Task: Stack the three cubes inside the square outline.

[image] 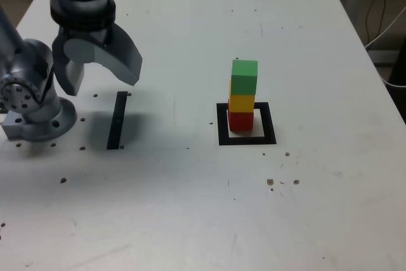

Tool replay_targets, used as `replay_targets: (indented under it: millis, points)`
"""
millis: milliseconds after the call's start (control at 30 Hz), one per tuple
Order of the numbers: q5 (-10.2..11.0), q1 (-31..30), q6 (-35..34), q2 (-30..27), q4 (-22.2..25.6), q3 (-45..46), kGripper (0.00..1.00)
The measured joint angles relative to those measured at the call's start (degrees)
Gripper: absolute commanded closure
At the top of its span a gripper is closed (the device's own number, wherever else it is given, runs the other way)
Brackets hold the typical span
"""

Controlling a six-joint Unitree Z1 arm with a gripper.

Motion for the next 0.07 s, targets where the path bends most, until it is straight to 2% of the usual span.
replay_targets:
  millis: [67]
  points:
    - [0.3,0.0,0.2,0.0,-0.2,0.0,0.0]
